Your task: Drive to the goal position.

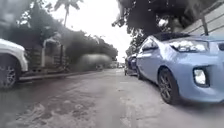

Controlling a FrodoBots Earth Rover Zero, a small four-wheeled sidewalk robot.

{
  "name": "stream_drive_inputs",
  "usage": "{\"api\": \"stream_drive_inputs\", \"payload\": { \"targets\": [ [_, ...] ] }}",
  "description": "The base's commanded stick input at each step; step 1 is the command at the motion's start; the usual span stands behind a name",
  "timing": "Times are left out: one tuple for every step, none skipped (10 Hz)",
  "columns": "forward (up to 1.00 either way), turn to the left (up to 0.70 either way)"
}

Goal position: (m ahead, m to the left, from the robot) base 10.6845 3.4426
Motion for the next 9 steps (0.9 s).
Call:
{"api": "stream_drive_inputs", "payload": {
  "targets": [
    [0.7, 0.0],
    [0.7, 0.0],
    [0.7, 0.0],
    [0.7, 0.0],
    [0.7, 0.0],
    [0.7, 0.0],
    [0.7, 0.0],
    [0.64, 0.0],
    [0.36, 0.0]
  ]
}}
